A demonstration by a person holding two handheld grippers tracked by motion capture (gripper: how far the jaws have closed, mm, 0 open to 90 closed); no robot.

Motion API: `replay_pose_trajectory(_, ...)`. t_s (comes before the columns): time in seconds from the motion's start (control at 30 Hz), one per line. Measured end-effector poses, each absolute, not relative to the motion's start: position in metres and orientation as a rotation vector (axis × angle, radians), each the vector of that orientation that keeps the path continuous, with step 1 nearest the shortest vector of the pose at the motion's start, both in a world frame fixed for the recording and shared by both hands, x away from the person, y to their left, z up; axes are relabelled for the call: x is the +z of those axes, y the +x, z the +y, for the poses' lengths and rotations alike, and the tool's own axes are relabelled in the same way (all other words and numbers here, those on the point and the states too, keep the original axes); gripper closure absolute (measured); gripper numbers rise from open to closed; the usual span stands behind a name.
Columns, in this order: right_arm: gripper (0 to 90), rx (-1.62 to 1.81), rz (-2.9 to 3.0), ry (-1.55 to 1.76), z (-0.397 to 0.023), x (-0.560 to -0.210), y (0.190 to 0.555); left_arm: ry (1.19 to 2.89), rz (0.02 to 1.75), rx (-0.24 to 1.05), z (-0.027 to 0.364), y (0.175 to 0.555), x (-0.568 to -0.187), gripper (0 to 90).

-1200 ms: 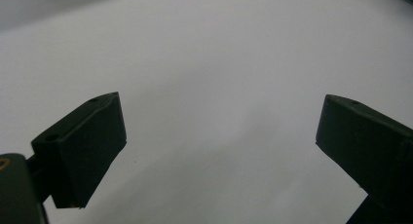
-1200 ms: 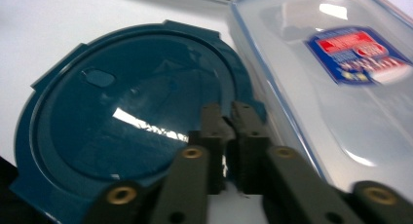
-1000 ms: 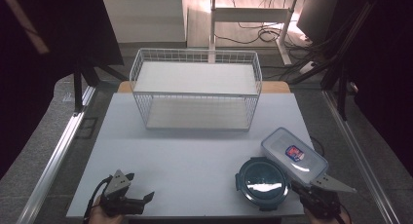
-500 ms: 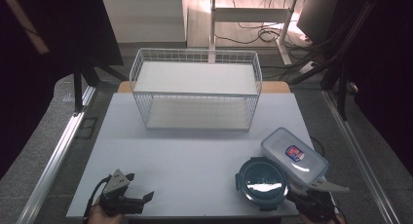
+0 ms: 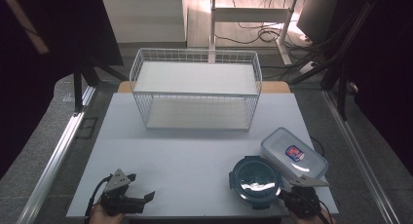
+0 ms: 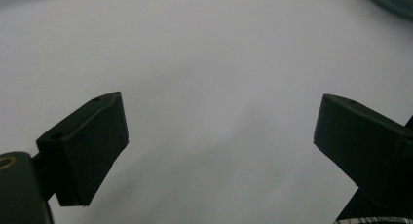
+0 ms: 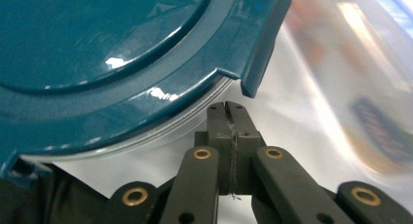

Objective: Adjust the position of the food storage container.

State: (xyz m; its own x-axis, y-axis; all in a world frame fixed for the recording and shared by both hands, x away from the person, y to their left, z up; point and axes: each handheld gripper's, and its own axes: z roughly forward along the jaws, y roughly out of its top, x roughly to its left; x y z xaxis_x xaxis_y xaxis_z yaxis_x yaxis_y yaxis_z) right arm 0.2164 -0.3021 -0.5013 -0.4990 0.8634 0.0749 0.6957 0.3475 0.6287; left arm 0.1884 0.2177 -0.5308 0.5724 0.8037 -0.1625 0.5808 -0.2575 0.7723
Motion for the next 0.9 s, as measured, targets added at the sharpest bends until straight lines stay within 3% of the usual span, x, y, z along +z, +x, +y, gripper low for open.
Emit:
replay_pose_trajectory(0.47,89.8,0.971,2.464,1.288,-0.241,-0.506,0.241,1.957,1.118,0.275,0.218,0.190,-0.531,7.4)
replay_pose_trajectory(0.77,89.8,1.019,2.570,1.168,-0.181,-0.511,0.264,1.947,1.149,0.280,0.226,0.190,-0.528,7.6)
replay_pose_trajectory(0.9,89.7,1.042,2.610,1.115,-0.154,-0.513,0.274,1.957,1.180,0.361,0.240,0.189,-0.522,7.9)
